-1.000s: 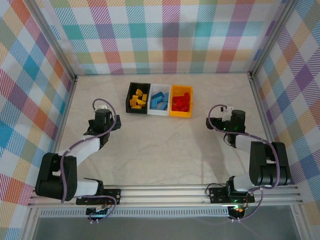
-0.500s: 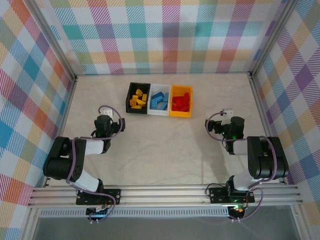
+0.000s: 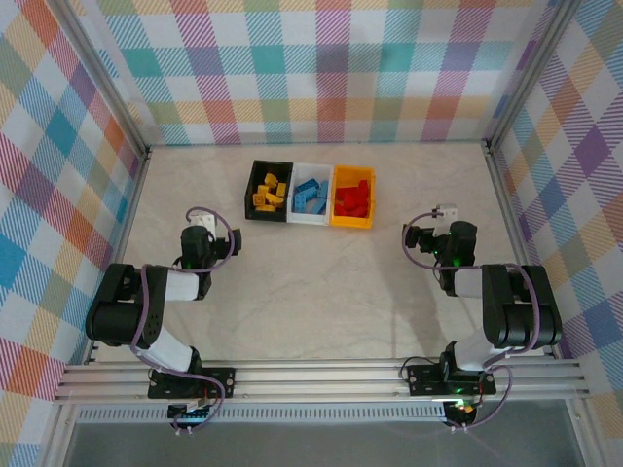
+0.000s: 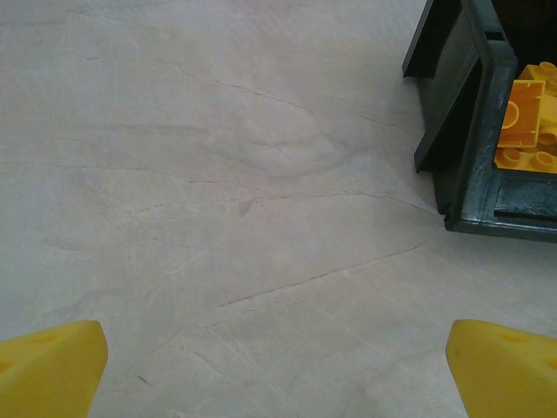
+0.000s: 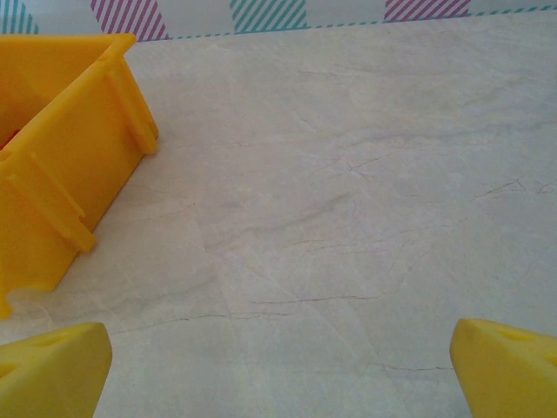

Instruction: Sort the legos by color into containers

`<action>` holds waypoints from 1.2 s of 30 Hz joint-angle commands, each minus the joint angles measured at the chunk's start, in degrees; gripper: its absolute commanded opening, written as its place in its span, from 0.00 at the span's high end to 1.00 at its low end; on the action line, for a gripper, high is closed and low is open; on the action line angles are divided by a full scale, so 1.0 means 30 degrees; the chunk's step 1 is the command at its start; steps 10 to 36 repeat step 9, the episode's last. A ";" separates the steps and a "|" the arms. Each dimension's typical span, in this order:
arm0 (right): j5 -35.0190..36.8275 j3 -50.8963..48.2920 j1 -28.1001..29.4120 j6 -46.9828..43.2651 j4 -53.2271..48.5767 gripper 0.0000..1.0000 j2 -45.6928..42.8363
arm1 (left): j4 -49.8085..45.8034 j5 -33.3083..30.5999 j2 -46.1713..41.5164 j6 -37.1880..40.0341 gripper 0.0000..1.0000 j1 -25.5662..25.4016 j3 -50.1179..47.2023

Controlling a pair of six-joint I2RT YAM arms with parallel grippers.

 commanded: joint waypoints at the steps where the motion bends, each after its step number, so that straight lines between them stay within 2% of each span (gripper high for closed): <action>1: 0.0024 0.0166 0.0099 0.0195 0.0247 0.00 0.0118 | 0.0629 0.0317 -0.0018 -0.0163 0.00 0.0156 0.0105; 36: 0.0053 0.0115 0.0154 0.0187 0.0309 0.00 0.0052 | 0.0637 0.0298 -0.0021 -0.0153 0.00 0.0158 0.0119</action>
